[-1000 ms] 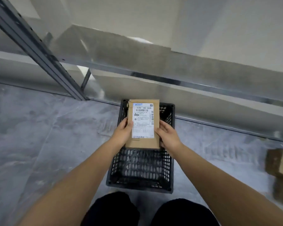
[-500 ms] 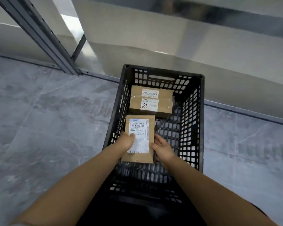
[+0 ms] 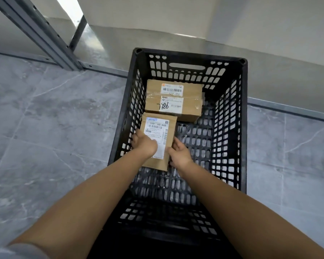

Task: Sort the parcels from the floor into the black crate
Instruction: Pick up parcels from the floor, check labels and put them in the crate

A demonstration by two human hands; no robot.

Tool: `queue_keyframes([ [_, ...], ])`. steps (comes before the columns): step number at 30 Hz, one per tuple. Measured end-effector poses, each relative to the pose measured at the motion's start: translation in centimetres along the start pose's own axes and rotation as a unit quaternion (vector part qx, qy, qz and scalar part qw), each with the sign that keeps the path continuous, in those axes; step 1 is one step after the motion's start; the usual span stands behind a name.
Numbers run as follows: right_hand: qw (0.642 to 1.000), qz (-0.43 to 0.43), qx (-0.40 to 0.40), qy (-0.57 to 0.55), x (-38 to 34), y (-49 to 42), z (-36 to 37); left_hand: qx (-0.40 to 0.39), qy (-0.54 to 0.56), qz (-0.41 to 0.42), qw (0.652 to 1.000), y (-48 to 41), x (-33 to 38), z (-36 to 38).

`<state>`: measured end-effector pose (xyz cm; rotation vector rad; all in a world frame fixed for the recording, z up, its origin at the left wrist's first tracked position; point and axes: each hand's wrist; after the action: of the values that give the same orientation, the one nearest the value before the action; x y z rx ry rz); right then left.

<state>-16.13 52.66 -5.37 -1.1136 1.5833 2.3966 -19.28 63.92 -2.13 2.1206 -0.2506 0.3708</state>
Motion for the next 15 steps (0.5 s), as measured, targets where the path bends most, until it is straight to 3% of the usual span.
queue_keyframes([
  [6,1.000,-0.002,-0.008,0.020,-0.3,-1.1,0.2,-0.004,-0.007,0.024,1.000,-0.2,-0.7,0.2],
  [15,0.999,0.011,-0.015,0.037,-0.4,-1.6,-0.3,-0.028,0.068,0.043,0.996,0.2,-0.5,-0.5],
])
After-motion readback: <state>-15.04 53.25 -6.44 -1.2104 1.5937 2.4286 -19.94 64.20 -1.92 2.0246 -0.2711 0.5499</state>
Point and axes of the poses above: each hand's wrist, its own y-axis away from the middle knuckle, its own z-axis out of the palm, x = y × z, and after that the axes turned 8 degrees about -x, right-handed
